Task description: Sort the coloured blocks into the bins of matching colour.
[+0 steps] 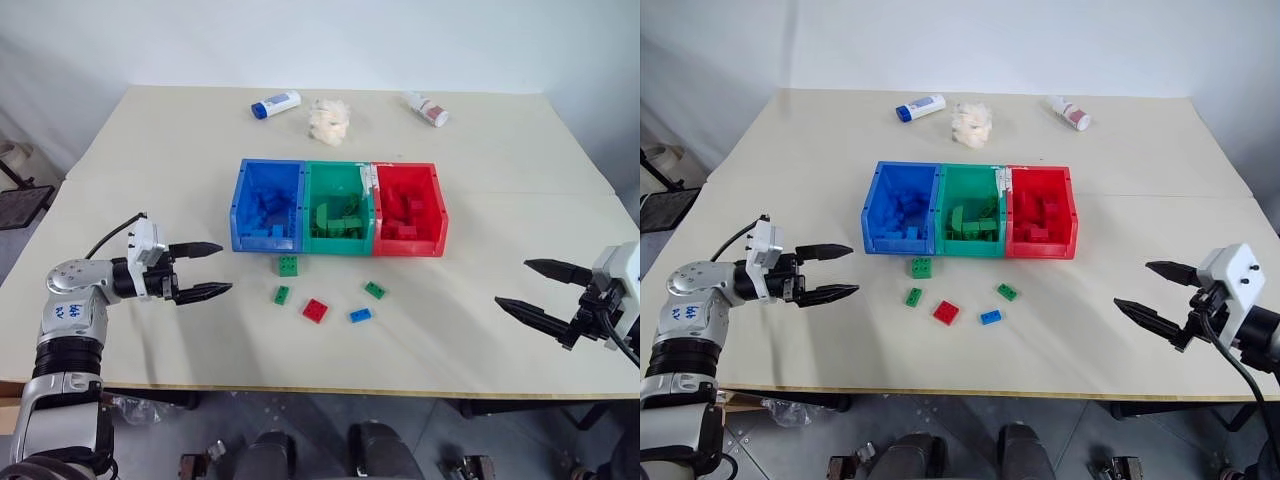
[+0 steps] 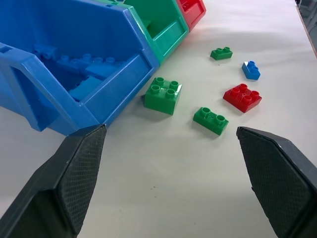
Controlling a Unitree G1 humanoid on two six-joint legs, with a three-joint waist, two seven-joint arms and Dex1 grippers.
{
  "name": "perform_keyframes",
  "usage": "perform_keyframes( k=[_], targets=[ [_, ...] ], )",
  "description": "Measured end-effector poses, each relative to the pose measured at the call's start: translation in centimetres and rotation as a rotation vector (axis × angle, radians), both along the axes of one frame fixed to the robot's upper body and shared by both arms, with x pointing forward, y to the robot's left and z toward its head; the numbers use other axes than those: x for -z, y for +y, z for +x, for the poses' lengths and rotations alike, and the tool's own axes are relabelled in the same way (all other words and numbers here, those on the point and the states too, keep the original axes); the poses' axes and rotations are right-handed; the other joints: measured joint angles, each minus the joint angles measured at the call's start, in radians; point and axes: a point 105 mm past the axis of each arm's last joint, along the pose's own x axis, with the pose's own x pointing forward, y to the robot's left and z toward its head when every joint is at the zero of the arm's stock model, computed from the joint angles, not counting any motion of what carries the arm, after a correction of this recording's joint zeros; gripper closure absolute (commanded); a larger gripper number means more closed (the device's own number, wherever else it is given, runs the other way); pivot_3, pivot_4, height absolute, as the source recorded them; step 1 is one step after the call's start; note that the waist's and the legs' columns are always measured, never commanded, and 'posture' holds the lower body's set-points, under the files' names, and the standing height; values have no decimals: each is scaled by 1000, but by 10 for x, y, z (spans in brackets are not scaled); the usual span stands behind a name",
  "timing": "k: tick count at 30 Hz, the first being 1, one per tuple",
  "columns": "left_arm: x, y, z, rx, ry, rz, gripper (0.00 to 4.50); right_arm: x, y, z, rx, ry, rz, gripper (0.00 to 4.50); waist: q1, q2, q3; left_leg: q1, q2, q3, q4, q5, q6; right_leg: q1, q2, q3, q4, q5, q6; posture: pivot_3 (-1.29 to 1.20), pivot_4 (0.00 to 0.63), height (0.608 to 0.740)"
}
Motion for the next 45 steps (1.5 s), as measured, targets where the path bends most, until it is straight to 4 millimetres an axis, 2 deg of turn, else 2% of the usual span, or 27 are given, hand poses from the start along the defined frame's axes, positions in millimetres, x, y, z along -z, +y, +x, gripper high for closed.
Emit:
perform_keyframes(
  k=[11, 16, 21, 25, 29, 33, 37, 41, 45],
  targets=[
    [2, -2, 11, -73, 31, 31, 35, -3, -2, 4, 28, -9, 5, 0, 0, 0, 0, 0, 0, 0, 1, 0, 0, 0, 0, 0, 0, 0, 0, 0, 150, 740],
    [5, -11, 6, -23, 66, 51, 35, 0, -6, 4, 57, 3, -34, 0, 1, 0, 0, 0, 0, 0, 1, 0, 0, 0, 0, 0, 0, 0, 0, 0, 150, 740],
    [2, -21, 0, 57, 56, 13, 35, 10, -25, -17, 109, 102, -106, 0, 18, 0, 0, 0, -1, 1, 1, -1, 2, 0, 0, 0, 0, 0, 0, 0, 150, 740],
    [-2, -29, -5, 129, 18, -28, 35, -5, -40, -37, 158, 103, -165, 0, 23, 0, 0, -1, -1, 1, 2, -2, 3, 1, 0, 0, -1, 1, 1, 0, 150, 740],
    [-8, -34, -11, 197, -18, -97, 35, -12, -45, -59, 180, 139, -211, 0, 23, 0, 0, 0, -1, 1, 2, -2, 3, 2, 0, 1, -2, 1, 1, 0, 150, 740],
    [-12, -37, -11, 208, -57, -147, 35, -12, -43, -64, 173, 158, -216, 0, 16, 0, 0, 0, 0, 3, 3, -2, 3, 2, 0, 2, -2, 1, 2, 0, 150, 740],
    [-12, -39, -12, 216, -107, -140, 35, -14, -26, -60, 132, 156, -204, 0, 18, 0, 0, 0, 0, 2, 4, -2, 3, 2, 0, 2, -1, 1, 2, 0, 150, 740],
    [-4, -44, -21, 241, -93, -152, 35, -6, 12, -49, 8, 192, -224, 0, 17, 0, 0, 0, 0, 2, 5, -2, 3, 2, 0, 2, -2, 1, 2, 0, 150, 740],
    [-5, -45, -26, 254, -98, -163, 35, 1, 47, -34, -85, 192, -228, 0, 20, 0, 0, 0, 0, 1, 7, -2, 3, 2, 0, 1, -3, 1, 2, 0, 150, 740]
  ],
)
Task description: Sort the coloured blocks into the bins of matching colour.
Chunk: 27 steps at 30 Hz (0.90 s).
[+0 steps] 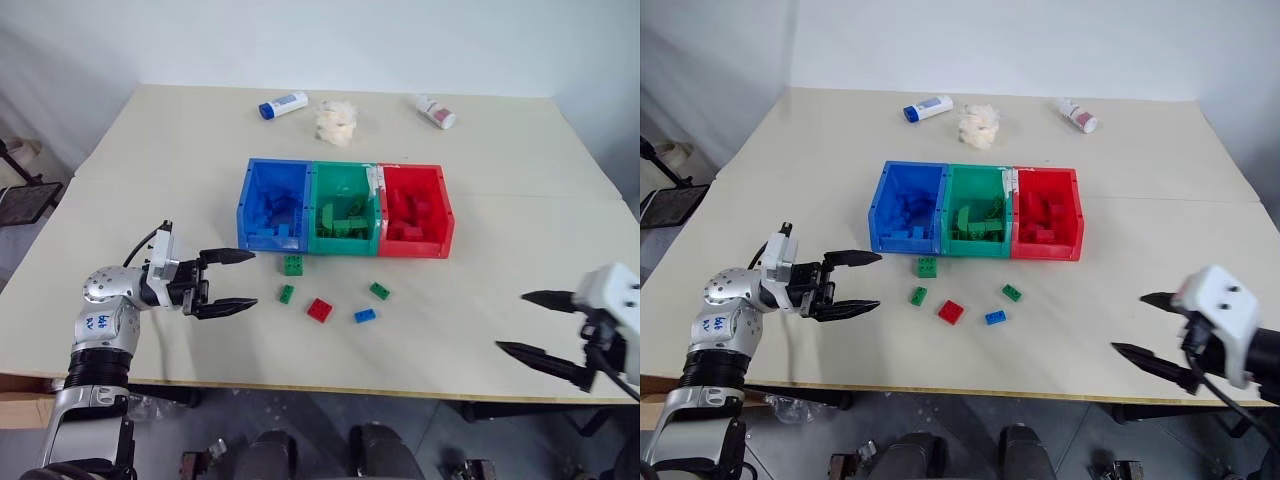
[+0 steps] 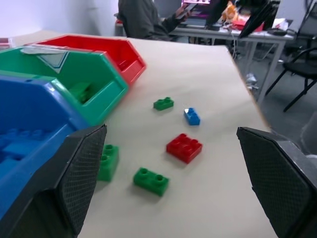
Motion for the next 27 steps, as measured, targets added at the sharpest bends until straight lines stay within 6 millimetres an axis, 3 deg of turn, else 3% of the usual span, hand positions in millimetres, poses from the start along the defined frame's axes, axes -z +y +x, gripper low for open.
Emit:
perform_keyframes(
  k=[13, 26, 27],
  targets=[
    [2, 18, -15, -22, 24, 3, 35, 29, 82, 29, -201, 65, 28, 0, -6, 0, 0, -1, 0, -1, 1, 0, -1, -1, 0, 0, -2, 0, 0, 0, 150, 740],
    [-2, 19, -16, -22, 7, -35, 35, 57, 129, 69, -396, 126, 6, 0, -4, 0, 0, -2, -1, -1, 1, -1, 0, -3, -1, -1, -1, 0, 0, 0, 150, 740],
    [-2, 19, -16, -22, 4, -35, 3, 61, 131, 71, -407, 135, 4, 180, -5, 0, 0, -2, -1, -1, 1, -1, 0, -3, -1, -1, -1, 0, 0, 0, 150, 740]
  ],
)
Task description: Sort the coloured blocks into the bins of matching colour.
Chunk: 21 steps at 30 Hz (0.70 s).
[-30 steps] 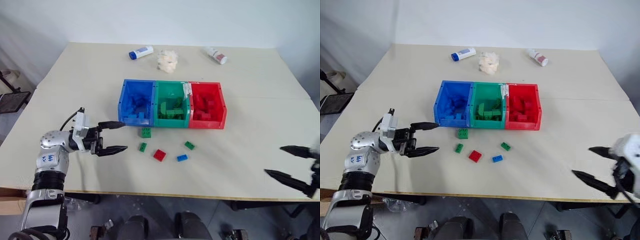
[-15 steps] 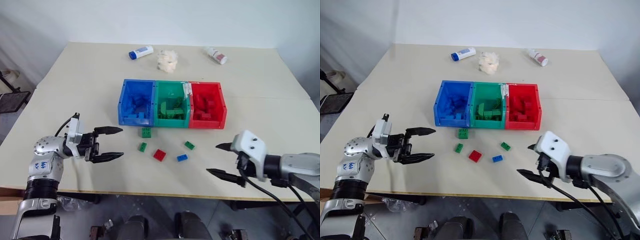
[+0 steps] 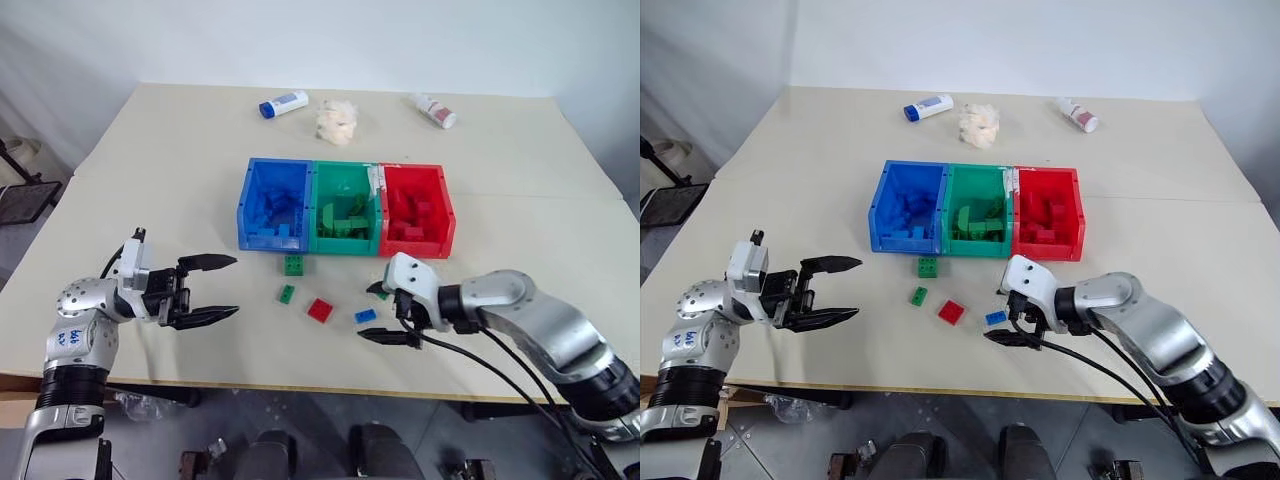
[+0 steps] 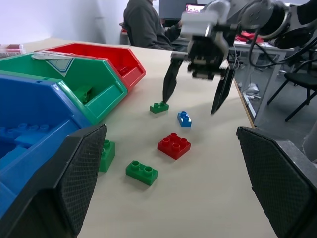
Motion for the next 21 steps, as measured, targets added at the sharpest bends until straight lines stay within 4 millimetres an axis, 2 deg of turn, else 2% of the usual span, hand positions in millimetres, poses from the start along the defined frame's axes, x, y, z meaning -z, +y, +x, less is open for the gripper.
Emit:
perform_keyframes(
  k=[2, 11, 13, 18, 21],
  targets=[
    [0, 0, 0, 0, -7, 1, 0, 8, 1, 2, -14, 24, -11, 579, -1, 0, 0, 0, 0, 0, 0, 0, 0, 0, 0, 0, 0, 0, 0, 0, 150, 740],
    [-1, 2, -2, -6, -13, -3, 0, 13, 1, 7, -44, 22, -29, 3553, -2, 0, 0, 0, 0, 0, 0, 0, 0, 0, 0, 0, 0, 0, 0, 0, 150, 740],
    [-1, 2, -2, -10, -17, -5, 0, 13, 1, 8, -49, 13, -33, 4050, -2, 0, 0, 0, 0, 0, 0, 0, 0, 0, 0, 0, 0, 0, 0, 0, 150, 740],
    [-2, 2, 0, -12, -21, -12, 0, 12, 2, 6, -44, 2, -17, 4048, -1, 0, 0, 0, 0, 0, 0, 0, 0, 0, 0, 0, 0, 0, 0, 0, 150, 740],
    [-5, 0, 2, -8, -31, -21, 0, -2, 5, 5, -30, -37, 22, 4048, -1, 0, 0, 0, 0, 0, 0, 0, 0, 0, 0, 0, 0, 0, 0, 0, 150, 740]
  ],
)
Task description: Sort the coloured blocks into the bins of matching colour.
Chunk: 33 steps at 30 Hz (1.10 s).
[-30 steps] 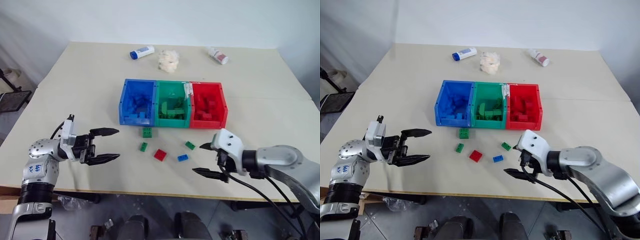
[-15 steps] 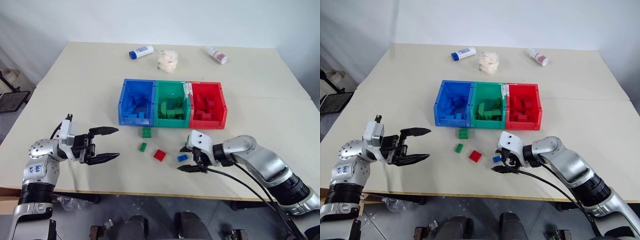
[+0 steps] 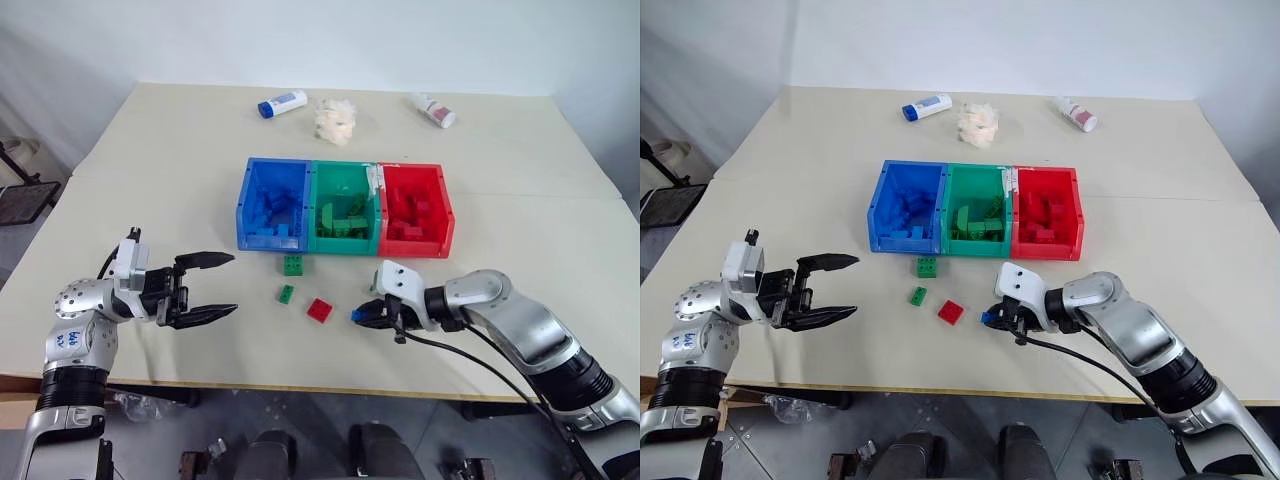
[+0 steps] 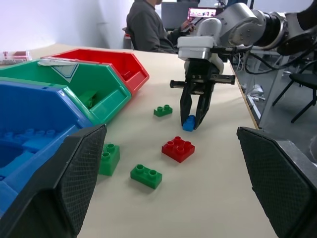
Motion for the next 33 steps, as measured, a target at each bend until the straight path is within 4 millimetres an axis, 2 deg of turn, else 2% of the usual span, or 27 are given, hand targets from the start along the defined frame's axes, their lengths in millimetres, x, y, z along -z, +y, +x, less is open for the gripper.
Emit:
perform_keyframes(
  k=[2, 7, 12, 14, 17, 18, 22, 26, 33],
  targets=[
    [-2, -1, 2, 1, -8, -2, 0, -13, -1, 0, 31, -19, 28, 4048, 1, 0, 0, 0, 0, 0, 0, 0, 0, 0, 0, 0, 0, 0, 0, 0, 150, 740],
    [0, -4, 6, 8, -14, 4, 0, -60, -2, 7, 136, -114, 149, 4048, -1, 0, 0, 0, 0, 0, 0, 0, 0, 0, 0, 0, 0, 0, 0, 0, 150, 740],
    [5, -8, 10, 13, -22, 2, 0, -113, 15, 35, 224, -225, 291, 4048, -16, 1, 0, 0, 0, -1, 0, 0, -1, -1, 0, 0, 1, 0, 0, 0, 150, 740],
    [5, -11, 13, 19, -29, -3, 0, -127, 25, 49, 246, -246, 346, 4048, -22, 1, 0, 0, 0, -1, -1, 0, -1, -1, 0, 0, 3, 0, 0, 0, 150, 740],
    [7, -12, 13, 16, -35, -5, 0, -126, 38, 69, 264, -246, 379, 4048, -29, 1, 0, 0, -1, -1, -2, 0, -1, -2, 0, 0, 5, 0, 0, 0, 150, 740],
    [7, -12, 13, 16, -38, -5, 0, -121, 48, 80, 268, -246, 391, 4048, -35, 1, 0, 0, -1, -1, -2, 0, -1, -2, 0, -1, 5, 0, 0, 0, 150, 740],
    [6, -14, 14, 20, -45, -9, 0, -110, 70, 104, 288, -252, 427, 4048, -53, 1, 0, 0, -1, -1, -1, 0, -1, -2, 0, -1, 7, 0, 0, 0, 150, 740],
    [6, -14, 13, 19, -47, -5, 0, -108, 89, 122, 281, -287, 458, 4048, -66, 1, 1, 0, -1, -2, -1, 1, -1, -2, 0, -2, 10, 0, 0, 0, 150, 740],
    [2, -12, 9, 19, -68, 5, 0, -105, 125, 116, 166, -292, 535, 1835, -84, 2, 1, 0, -1, -5, -1, 1, -2, -2, 0, -3, 12, 0, 0, 0, 150, 740]
  ],
)
